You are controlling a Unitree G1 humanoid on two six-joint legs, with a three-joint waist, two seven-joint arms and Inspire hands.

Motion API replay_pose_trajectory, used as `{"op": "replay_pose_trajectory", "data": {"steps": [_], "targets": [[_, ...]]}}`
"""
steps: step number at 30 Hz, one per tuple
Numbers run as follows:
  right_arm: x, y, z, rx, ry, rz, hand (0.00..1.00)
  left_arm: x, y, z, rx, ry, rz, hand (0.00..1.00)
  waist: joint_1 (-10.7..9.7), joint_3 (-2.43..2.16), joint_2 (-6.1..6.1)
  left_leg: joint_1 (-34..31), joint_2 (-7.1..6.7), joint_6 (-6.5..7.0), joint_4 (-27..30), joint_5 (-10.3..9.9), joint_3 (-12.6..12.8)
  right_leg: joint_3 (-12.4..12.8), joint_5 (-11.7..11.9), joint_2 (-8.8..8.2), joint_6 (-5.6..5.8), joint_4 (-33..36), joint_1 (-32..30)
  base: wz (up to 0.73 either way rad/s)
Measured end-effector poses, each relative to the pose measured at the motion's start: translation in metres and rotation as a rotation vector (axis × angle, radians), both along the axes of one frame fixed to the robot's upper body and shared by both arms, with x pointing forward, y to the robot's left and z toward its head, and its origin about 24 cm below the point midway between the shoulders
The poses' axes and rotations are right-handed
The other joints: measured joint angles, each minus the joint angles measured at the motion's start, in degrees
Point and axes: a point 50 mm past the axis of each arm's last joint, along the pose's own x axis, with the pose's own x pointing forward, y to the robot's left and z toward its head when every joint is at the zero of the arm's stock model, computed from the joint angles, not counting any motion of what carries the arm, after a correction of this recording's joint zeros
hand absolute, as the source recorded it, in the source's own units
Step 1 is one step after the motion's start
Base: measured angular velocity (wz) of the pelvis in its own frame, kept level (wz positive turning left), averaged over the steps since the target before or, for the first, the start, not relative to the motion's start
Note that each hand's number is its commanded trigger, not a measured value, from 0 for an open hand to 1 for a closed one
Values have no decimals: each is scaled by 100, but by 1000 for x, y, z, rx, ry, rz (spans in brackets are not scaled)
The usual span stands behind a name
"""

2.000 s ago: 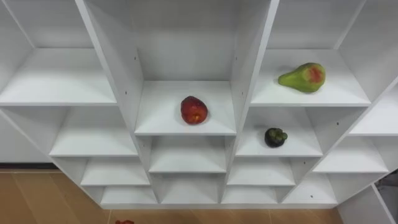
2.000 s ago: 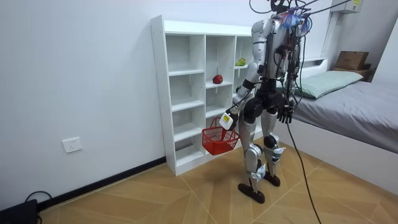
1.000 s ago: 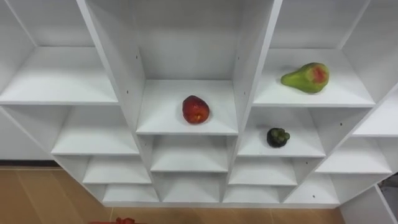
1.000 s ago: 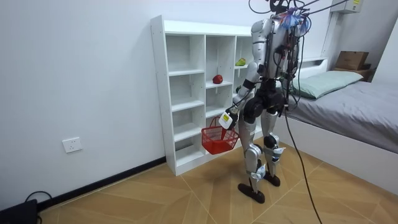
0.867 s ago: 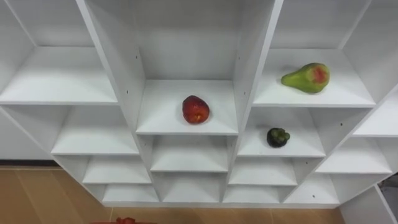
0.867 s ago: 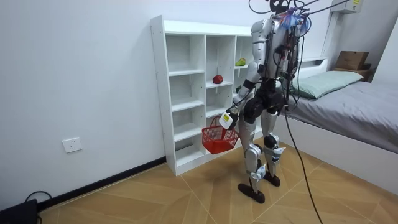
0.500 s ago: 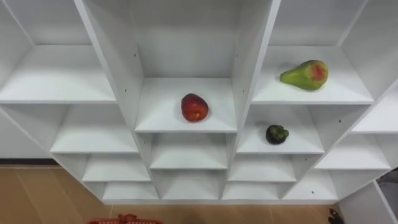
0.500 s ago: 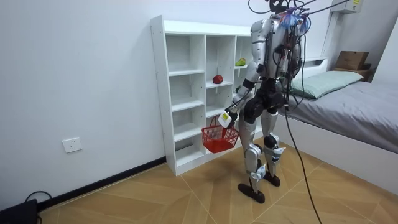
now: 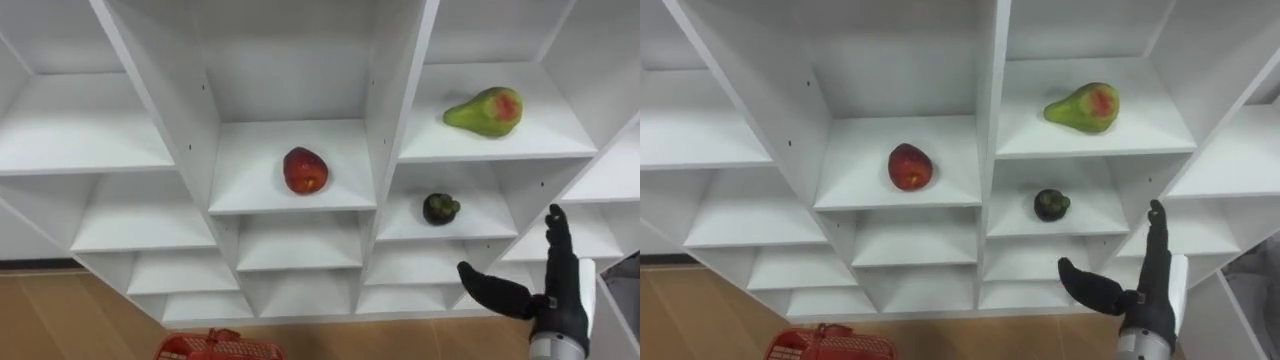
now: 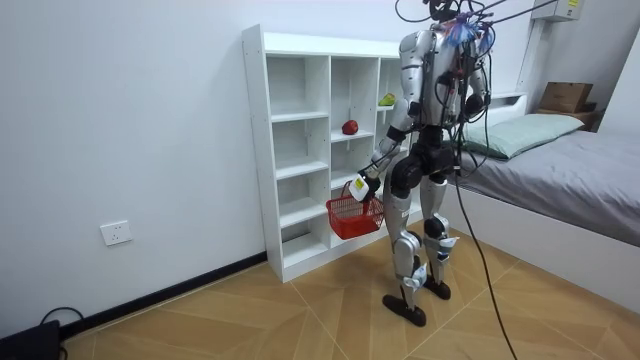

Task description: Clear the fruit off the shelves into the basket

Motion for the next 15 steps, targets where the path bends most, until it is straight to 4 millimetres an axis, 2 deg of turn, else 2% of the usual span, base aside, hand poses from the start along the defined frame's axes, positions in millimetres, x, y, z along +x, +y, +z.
{"op": "replay_pose_trajectory", "data": {"steps": [3,7,15], "targets": [[0,-1,3,-13,-24,-35,0,4,-1,1,-1,-16,-8,100,-10,-24,78,-2,2,0,0,0,0,-7,1,1,-2,22,-14,0],[4,0,12,-31,-77,-63,0,4,-3,1,-8,-15,-22,100,-4,-24,104,-49,0,5,4,3,19,9,-2,0,0,91,-97,-3],[13,-1,42,-99,-220,-70,0,-6,-3,-1,-23,7,-7,100,14,-9,25,-53,-2,7,7,5,40,15,-4,0,3,87,-94,0]]}}
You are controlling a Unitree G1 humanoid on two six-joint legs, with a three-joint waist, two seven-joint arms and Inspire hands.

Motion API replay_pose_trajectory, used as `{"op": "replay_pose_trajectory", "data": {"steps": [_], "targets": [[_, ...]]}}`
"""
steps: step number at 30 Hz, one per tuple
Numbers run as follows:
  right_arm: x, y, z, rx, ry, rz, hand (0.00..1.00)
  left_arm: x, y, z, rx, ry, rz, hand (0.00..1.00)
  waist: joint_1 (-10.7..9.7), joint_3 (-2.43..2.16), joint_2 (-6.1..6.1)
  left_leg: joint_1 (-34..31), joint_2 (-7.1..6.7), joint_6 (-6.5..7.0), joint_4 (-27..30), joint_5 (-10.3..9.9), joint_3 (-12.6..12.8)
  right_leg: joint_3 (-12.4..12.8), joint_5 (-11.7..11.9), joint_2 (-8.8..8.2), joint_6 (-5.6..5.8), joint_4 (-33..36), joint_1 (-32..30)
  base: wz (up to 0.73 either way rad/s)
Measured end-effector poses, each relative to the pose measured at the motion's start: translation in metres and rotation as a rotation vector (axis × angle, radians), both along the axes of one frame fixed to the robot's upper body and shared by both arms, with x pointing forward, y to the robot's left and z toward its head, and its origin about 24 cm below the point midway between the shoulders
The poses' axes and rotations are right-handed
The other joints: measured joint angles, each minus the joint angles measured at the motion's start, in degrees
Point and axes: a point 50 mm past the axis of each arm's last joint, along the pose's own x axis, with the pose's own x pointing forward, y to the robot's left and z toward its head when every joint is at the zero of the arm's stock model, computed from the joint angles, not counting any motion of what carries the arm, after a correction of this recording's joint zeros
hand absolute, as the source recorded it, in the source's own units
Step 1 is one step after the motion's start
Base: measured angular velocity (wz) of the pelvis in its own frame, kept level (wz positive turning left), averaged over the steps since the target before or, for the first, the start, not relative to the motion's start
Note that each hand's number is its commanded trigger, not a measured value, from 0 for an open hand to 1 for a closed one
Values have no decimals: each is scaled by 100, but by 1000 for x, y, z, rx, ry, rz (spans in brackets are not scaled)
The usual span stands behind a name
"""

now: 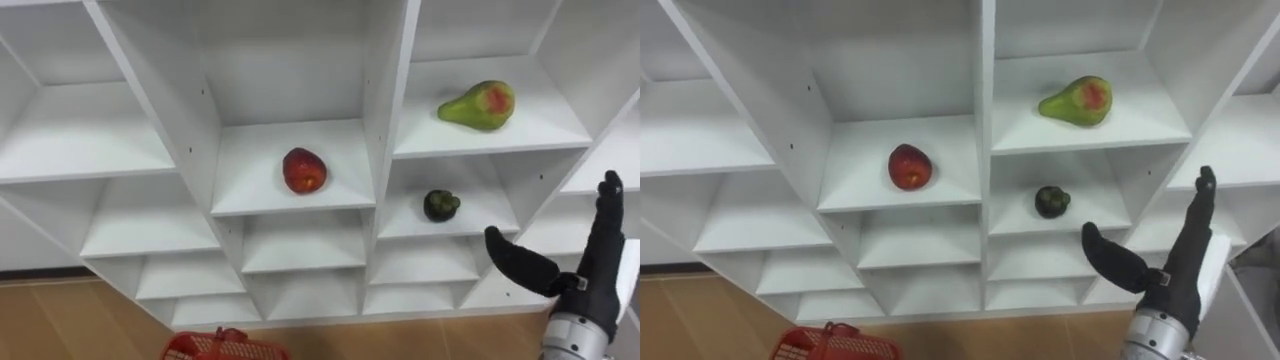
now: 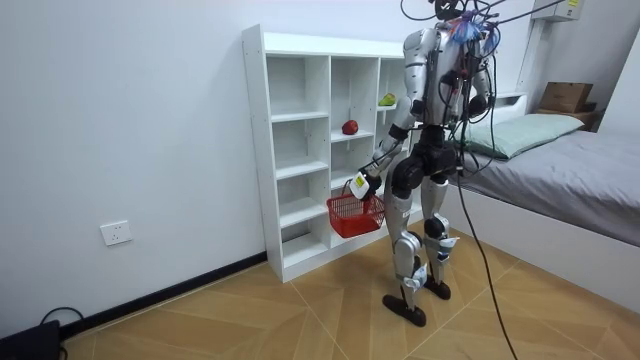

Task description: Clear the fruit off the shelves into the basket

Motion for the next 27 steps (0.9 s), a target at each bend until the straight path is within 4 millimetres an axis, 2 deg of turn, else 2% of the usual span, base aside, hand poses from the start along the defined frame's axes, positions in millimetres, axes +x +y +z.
{"op": "replay_pose_trajectory", "data": {"steps": [9,17,22,27], "targets": [[6,5,20,-68,-82,50,0,-5,1,-2,-10,20,5,100,20,27,-87,-3,1,-1,-1,0,17,-23,2,-2,-1,-52,26,0],[9,9,28,-112,-115,84,0,-4,0,-2,-15,21,-5,100,33,29,-83,-7,4,-1,-2,0,22,-26,3,0,-1,-66,6,0],[21,15,42,-224,-172,140,0,-1,-1,-1,-17,17,-26,100,36,31,-89,-5,3,-1,-2,0,20,-24,3,1,-1,-65,6,0],[23,21,50,-279,-209,167,0,-2,0,-1,-14,16,-25,100,75,31,-105,-2,3,-1,-2,0,19,-29,4,0,-2,-70,11,0]]}}
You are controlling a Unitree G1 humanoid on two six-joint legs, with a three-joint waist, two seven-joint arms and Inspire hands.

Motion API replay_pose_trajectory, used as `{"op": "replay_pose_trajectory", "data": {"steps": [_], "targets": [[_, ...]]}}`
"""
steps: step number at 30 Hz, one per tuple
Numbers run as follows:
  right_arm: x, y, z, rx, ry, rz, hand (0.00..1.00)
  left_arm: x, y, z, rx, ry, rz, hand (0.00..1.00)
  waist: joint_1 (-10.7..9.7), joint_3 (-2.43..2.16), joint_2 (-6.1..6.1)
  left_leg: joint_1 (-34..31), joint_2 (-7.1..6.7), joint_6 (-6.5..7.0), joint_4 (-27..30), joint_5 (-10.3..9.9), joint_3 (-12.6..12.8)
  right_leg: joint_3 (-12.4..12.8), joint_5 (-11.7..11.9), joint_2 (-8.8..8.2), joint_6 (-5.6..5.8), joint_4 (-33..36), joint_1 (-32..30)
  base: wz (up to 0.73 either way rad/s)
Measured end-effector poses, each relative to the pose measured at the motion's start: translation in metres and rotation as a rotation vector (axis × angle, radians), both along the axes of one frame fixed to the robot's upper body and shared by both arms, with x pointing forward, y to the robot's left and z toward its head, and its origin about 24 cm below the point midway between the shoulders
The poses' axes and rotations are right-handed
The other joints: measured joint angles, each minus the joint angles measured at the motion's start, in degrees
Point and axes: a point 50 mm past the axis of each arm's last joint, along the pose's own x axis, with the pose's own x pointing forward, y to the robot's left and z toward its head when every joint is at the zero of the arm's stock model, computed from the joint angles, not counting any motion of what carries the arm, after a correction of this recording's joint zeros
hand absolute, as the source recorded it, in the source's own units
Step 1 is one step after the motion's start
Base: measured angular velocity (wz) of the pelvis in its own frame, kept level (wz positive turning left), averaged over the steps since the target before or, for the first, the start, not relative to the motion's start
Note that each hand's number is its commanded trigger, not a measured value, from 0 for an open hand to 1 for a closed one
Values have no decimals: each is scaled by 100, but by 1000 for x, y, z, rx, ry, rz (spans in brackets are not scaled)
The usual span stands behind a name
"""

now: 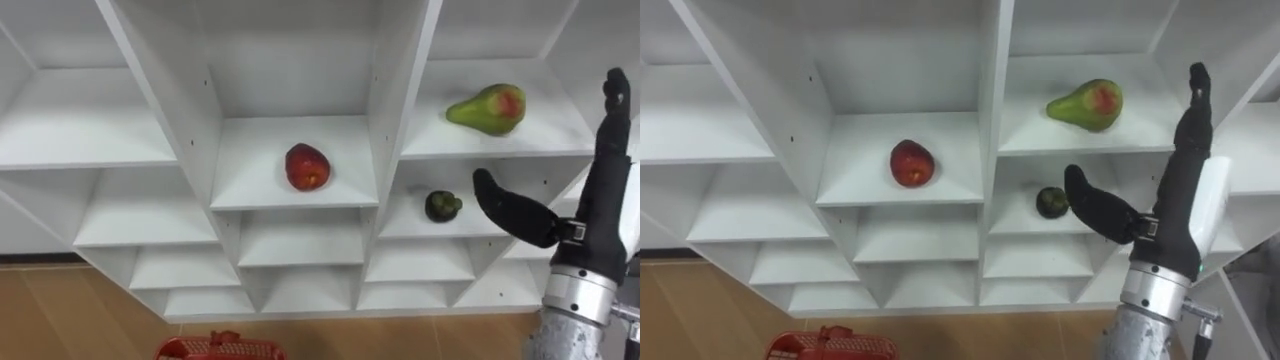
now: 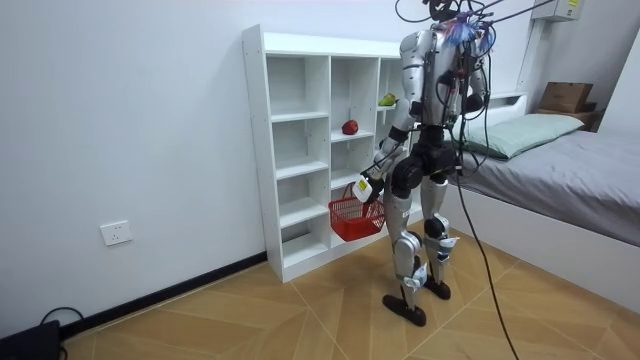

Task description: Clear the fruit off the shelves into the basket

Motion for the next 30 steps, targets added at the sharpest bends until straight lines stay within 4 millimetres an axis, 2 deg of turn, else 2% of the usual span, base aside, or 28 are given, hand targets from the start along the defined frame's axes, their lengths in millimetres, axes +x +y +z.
{"op": "replay_pose_trajectory", "data": {"steps": [6,9,13,21,26,30], "targets": [[0,-1,0,-9,8,12,0,0,3,1,4,-2,-4,100,98,6,-74,-8,3,-1,0,1,-4,-7,2,1,-3,3,15,0],[1,-1,0,-6,11,16,0,1,8,3,12,-9,-8,100,101,-19,-139,-10,3,-1,0,1,-8,-15,3,0,-3,-2,20,0],[5,-4,5,-4,-9,21,0,-1,14,3,30,-1,-11,100,92,-20,-194,7,1,-1,1,1,-68,-97,7,-9,-3,-18,88,8],[10,-8,9,-12,-11,36,0,-3,14,3,22,21,-24,100,81,-11,-176,-24,1,-1,3,1,-173,-166,8,-11,-4,-23,95,4],[19,-14,16,56,-16,72,0,0,14,3,16,17,-47,100,91,-1,-197,-28,2,-1,-1,0,-175,-238,7,-18,-4,-25,92,1],[22,-23,20,102,-7,96,0,1,17,4,13,12,-33,100,81,16,-264,-39,4,-2,-4,0,-178,-449,7,-39,-4,-22,87,2]]}}
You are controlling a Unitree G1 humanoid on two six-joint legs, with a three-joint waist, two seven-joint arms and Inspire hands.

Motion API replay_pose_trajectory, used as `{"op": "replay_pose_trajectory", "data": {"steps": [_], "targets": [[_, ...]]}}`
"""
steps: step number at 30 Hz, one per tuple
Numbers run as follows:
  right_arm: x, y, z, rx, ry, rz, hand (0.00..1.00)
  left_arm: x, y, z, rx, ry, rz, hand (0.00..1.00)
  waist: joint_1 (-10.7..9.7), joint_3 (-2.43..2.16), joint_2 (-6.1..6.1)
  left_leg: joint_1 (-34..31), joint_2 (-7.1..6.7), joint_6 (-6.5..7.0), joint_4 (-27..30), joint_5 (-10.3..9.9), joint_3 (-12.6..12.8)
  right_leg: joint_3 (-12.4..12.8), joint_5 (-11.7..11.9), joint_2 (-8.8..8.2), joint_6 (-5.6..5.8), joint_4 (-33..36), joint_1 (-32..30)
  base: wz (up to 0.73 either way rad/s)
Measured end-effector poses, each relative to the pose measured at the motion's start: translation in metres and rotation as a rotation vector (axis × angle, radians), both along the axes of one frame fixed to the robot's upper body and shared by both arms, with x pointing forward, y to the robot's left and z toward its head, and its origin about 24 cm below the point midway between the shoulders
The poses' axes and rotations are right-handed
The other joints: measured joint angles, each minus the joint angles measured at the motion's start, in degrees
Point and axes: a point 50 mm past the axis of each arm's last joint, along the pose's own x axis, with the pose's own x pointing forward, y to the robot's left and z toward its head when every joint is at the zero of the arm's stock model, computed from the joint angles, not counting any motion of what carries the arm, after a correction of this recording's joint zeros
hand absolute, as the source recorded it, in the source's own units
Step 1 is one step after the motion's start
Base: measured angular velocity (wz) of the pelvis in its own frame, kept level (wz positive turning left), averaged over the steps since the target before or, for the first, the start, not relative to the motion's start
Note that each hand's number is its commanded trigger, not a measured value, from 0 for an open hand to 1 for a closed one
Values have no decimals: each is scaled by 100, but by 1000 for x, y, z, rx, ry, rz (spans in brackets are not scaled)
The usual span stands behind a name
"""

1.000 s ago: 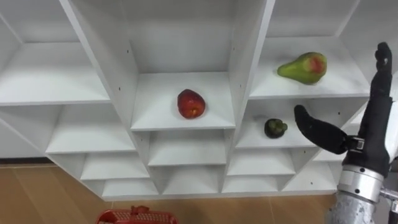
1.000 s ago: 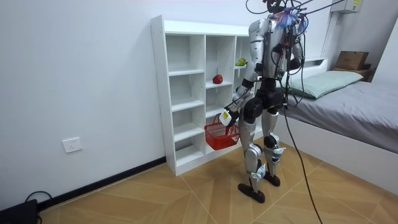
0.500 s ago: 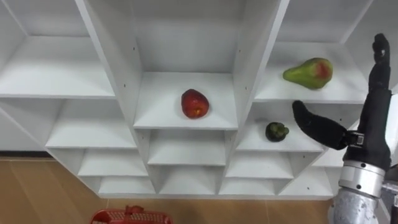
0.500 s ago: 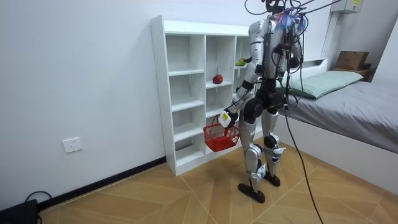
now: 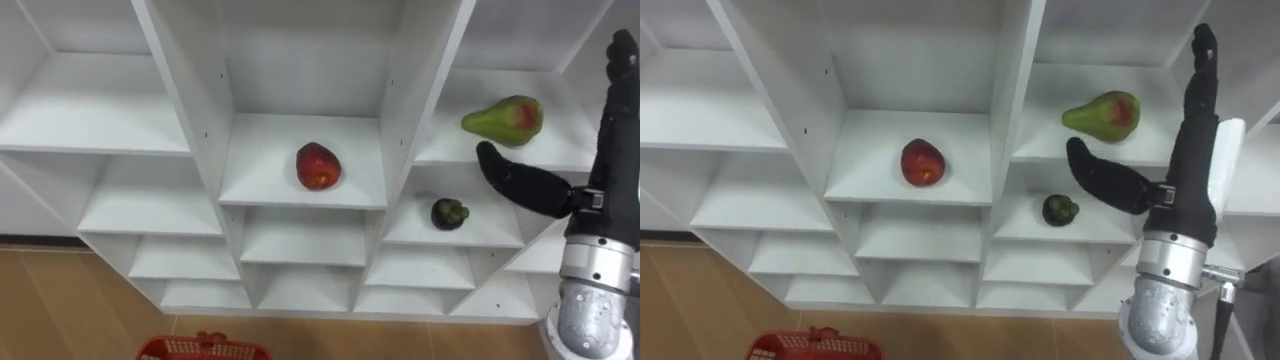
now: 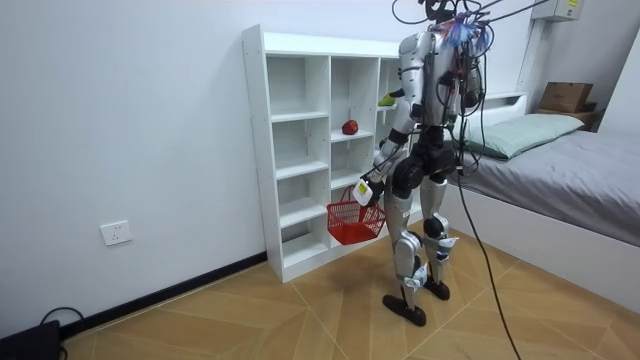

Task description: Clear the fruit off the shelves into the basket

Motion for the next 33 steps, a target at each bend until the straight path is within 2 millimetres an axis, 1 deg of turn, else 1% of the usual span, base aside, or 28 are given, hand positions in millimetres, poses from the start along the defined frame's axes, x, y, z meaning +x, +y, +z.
{"op": "replay_pose_trajectory", "data": {"steps": [3,6,8,14,17,19,21,25,29,33], "targets": [[1,-5,2,3,6,0,0,-1,3,0,5,3,7,100,-1,-6,-38,-4,-2,0,2,0,0,-34,0,-10,0,1,0,0],[2,-8,1,25,19,4,0,0,6,2,16,-2,1,100,-3,-11,-73,-4,-3,0,7,0,0,-146,0,-27,0,6,2,0],[2,-12,1,32,30,11,0,0,8,3,21,-9,-5,100,1,-11,-76,1,-6,1,11,0,0,-160,0,-34,0,11,9,0],[9,-24,3,87,28,-10,0,1,10,6,31,-26,-11,100,0,-3,-82,10,-3,2,31,1,2,-168,1,-37,0,25,13,0],[13,-27,5,119,19,-13,0,1,12,6,36,-27,-5,100,-4,14,-110,-16,1,2,62,1,-23,-223,2,-44,-2,28,15,4],[17,-31,5,111,25,-18,0,0,14,6,39,-24,2,100,-60,18,-140,-27,0,2,77,1,-51,-301,3,-54,-3,22,27,8],[17,-34,7,100,33,-16,0,-1,15,7,39,-25,12,100,-92,15,-152,-38,0,1,80,0,-64,-315,3,-55,-3,8,33,6],[16,-42,8,86,49,-22,0,-7,18,8,48,-19,28,100,-134,16,-142,-65,1,1,78,0,-61,-314,3,-55,-4,11,16,0],[17,-49,3,77,99,-23,0,-6,22,9,67,-20,19,100,-134,15,-142,-64,1,1,80,0,-63,-323,3,-56,-4,13,18,0],[20,-49,-2,67,149,25,0,-3,23,10,83,-26,-5,100,-137,14,-137,-62,1,1,86,1,-61,-319,4,-57,-4,13,18,0]]}}
